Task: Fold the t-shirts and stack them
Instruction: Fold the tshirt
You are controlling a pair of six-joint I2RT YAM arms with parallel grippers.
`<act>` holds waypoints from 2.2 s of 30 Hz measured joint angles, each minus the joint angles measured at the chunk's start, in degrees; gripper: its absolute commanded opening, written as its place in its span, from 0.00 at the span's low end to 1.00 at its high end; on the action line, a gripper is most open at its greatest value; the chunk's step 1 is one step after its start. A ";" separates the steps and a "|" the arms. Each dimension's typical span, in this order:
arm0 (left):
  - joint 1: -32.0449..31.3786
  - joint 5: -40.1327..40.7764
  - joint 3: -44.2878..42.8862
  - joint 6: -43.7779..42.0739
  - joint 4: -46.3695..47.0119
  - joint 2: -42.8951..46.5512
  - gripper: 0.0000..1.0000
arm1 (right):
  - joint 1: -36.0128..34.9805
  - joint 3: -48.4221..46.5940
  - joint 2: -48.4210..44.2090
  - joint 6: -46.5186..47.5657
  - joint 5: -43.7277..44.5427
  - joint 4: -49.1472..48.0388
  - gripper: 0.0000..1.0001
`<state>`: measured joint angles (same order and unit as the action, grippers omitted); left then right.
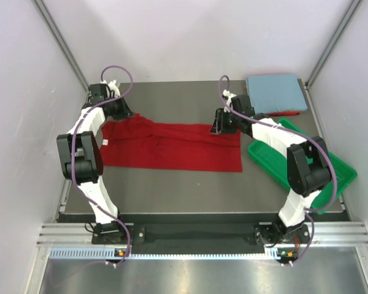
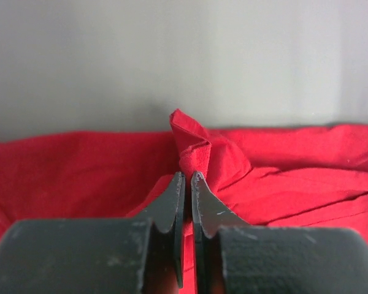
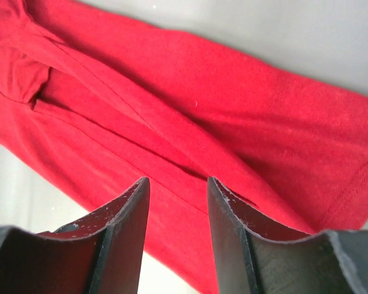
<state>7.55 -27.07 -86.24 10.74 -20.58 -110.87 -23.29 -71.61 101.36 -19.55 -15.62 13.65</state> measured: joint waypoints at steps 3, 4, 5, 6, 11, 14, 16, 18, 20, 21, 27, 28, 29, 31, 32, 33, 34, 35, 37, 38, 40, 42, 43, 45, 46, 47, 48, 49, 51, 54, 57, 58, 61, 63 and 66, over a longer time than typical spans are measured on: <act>-0.09 1.09 2.84 0.02 -0.09 1.70 0.14 | -0.11 1.29 -1.84 -0.09 0.15 -0.13 0.43; -0.13 1.51 4.13 0.02 -0.28 2.45 0.14 | -0.15 1.77 -2.38 -0.13 0.17 -0.26 0.43; -0.17 2.03 5.55 0.04 -0.42 3.37 0.14 | -0.20 2.05 -2.73 -0.20 0.17 -0.28 0.43; -0.20 2.62 7.37 0.11 -0.50 4.55 0.14 | -0.24 2.36 -3.04 -0.24 0.17 -0.37 0.43; -0.87 3.65 14.45 1.79 -0.48 10.56 0.13 | -0.24 3.04 -3.26 -0.09 1.40 0.15 0.42; -2.05 4.94 16.72 2.82 -0.92 13.22 0.14 | -0.24 3.34 -3.26 0.13 3.23 0.81 0.41; -2.78 6.47 18.14 3.10 -1.22 14.80 0.14 | -0.24 3.50 -3.26 0.46 4.70 1.42 0.40; -3.32 7.80 19.17 3.37 -2.69 16.28 0.13 | -0.24 3.76 -3.26 0.68 6.38 1.88 0.39; -3.52 8.74 19.26 3.80 -4.35 17.03 0.12 | -0.24 4.17 -3.26 1.14 8.11 2.32 0.36; -3.54 9.25 19.26 4.09 -5.20 17.31 0.12 | -0.24 4.31 -3.26 1.40 8.70 2.62 0.36; -4.04 14.32 19.39 4.20 -10.69 17.59 0.15 | -0.24 5.38 -3.26 1.99 13.38 4.37 0.34; -4.15 15.23 19.74 4.17 -11.21 17.64 0.16 | -0.24 5.84 -3.26 2.01 14.12 4.70 0.32; -4.24 15.93 20.28 4.17 -11.32 17.75 0.17 | -0.24 6.21 -3.26 2.10 14.56 4.87 0.31; -4.24 17.31 21.62 4.31 -12.26 17.94 0.18 | -0.24 7.08 -3.26 2.27 15.50 5.33 0.31; -4.28 17.77 22.25 4.37 -12.57 18.05 0.20 | -0.24 7.30 -3.26 2.43 15.85 5.62 0.30; -4.28 18.29 22.82 4.42 -13.09 18.21 0.22 | -0.24 7.50 -3.23 2.45 16.15 5.92 0.31; -4.33 19.15 23.30 4.57 -13.66 18.43 0.26 | -0.24 7.50 -3.21 2.47 16.50 6.19 0.31; -4.42 20.00 23.69 4.83 -14.38 18.80 0.29 | -0.24 7.50 -3.21 2.49 16.98 6.19 0.31; -4.70 22.27 23.82 5.57 -15.61 19.80 0.31 | -0.24 7.45 -3.21 2.54 18.14 6.51 0.33; -4.85 23.47 23.82 5.79 -15.96 20.48 0.31 | -0.24 7.32 -3.21 2.54 18.75 6.97 0.34; -5.14 26.51 23.71 6.47 -16.50 22.43 0.32 | -0.22 6.19 -2.75 2.60 19.87 8.79 0.36; -5.27 29.81 23.32 7.30 -17.07 24.55 0.34 | -0.17 4.42 -1.97 2.60 20.61 10.10 0.37; -5.31 31.28 22.97 7.67 -17.18 25.70 0.36 | -0.04 3.13 -1.44 2.58 20.92 10.75 0.37; -5.31 32.35 22.16 8.46 -16.72 27.34 0.39 | 0.20 0.83 -0.63 2.58 21.33 11.52 0.37; -5.29 32.28 21.90 8.81 -16.22 27.93 0.39 | 0.22 -0.04 -0.42 2.56 21.44 11.56 0.37; -5.25 30.91 21.77 9.05 -15.26 28.46 0.38 | 0.31 -0.59 -0.35 2.49 21.38 11.61 0.37; -5.20 29.03 21.73 9.09 -14.40 28.61 0.40 | 0.33 -0.85 -0.35 2.43 21.31 11.69 0.37; -5.25 26.99 21.57 9.18 -13.84 28.37 0.41 | 0.33 -0.92 -0.35 2.40 20.81 11.67 0.37; -5.35 23.12 21.18 9.35 -13.03 26.75 0.44 | 0.31 -0.79 -0.35 2.47 19.02 11.93 0.38; -5.46 18.56 21.24 9.64 -12.11 22.97 0.45 | 0.31 -0.26 -0.35 3.06 15.02 11.30 0.38; -5.68 15.10 22.14 9.99 -10.51 19.91 0.46 | 0.31 0.44 -0.35 3.52 13.33 11.34 0.38; -5.84 14.40 22.60 10.14 -10.23 19.19 0.47 | 0.31 0.72 -0.35 3.63 12.94 11.23 0.38; -6.73 13.99 23.87 10.14 -9.70 17.66 0.47 | 0.31 1.18 -0.35 4.02 12.22 11.30 0.38; -7.15 13.97 24.39 10.12 -9.31 17.05 0.47 | 0.31 1.53 -0.35 4.11 11.85 11.26 0.38; -7.34 13.73 24.50 10.16 -8.50 16.00 0.43 | 0.31 2.01 -0.35 4.11 11.21 11.10 0.38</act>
<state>0.21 -13.34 -61.73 20.91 -29.08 -94.87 -22.98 -69.60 101.01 -15.44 -4.40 24.75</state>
